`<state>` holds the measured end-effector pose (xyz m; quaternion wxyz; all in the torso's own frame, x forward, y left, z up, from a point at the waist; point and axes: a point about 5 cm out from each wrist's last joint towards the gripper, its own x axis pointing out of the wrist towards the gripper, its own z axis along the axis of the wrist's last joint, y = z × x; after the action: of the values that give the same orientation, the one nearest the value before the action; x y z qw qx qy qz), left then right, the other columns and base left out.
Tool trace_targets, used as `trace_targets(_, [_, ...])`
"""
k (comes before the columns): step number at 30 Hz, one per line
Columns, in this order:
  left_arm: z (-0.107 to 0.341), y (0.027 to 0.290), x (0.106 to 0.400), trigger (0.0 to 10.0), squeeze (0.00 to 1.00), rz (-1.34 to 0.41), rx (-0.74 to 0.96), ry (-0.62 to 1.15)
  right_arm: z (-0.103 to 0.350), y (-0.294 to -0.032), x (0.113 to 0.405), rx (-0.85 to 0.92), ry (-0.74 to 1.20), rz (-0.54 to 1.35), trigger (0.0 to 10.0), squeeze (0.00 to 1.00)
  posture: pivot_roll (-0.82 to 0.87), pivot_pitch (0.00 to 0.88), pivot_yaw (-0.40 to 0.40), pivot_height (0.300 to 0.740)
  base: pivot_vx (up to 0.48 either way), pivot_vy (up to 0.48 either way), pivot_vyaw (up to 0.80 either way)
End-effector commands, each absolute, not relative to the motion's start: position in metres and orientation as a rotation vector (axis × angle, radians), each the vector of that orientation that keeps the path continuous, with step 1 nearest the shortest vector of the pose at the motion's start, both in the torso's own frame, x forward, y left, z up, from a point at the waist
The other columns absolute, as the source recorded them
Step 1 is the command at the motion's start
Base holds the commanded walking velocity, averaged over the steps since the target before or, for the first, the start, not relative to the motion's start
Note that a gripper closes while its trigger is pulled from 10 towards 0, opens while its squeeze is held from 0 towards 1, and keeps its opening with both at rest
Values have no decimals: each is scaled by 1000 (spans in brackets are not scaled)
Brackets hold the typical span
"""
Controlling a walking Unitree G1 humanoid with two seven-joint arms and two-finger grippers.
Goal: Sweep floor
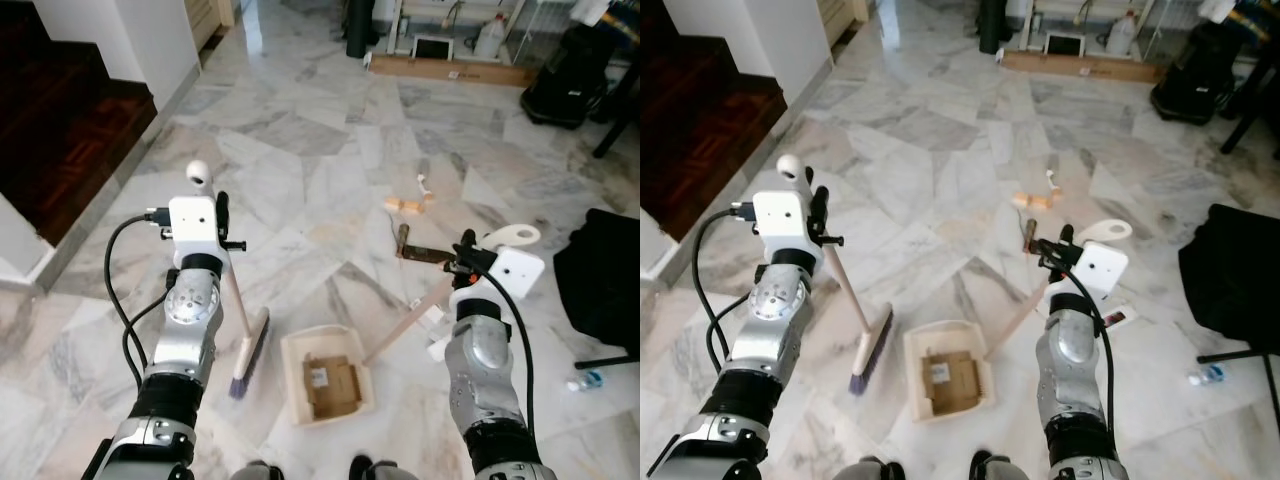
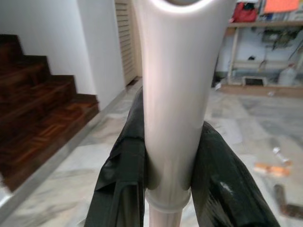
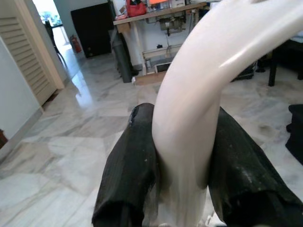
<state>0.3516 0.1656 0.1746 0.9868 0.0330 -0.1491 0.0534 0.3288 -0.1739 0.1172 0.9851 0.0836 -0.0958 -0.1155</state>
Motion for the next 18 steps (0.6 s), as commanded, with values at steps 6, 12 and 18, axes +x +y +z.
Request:
trace_targets(6, [183,165,352,10000,0,109,78,-338,128,-175,331,200,-238,-236,10000,0,1,157,7,740,-294,0,0])
trace_targets(12, [182,168,353,10000,0,126,72,-325,128,-174,331,201,-240,-235,10000,0,6,153,7,740,0,0,0])
trace_targets(18, [181,169,353,10000,0,134,53,-314,128,-174,332,207,-242,-231,10000,0,10,147,7,740,0,201,0])
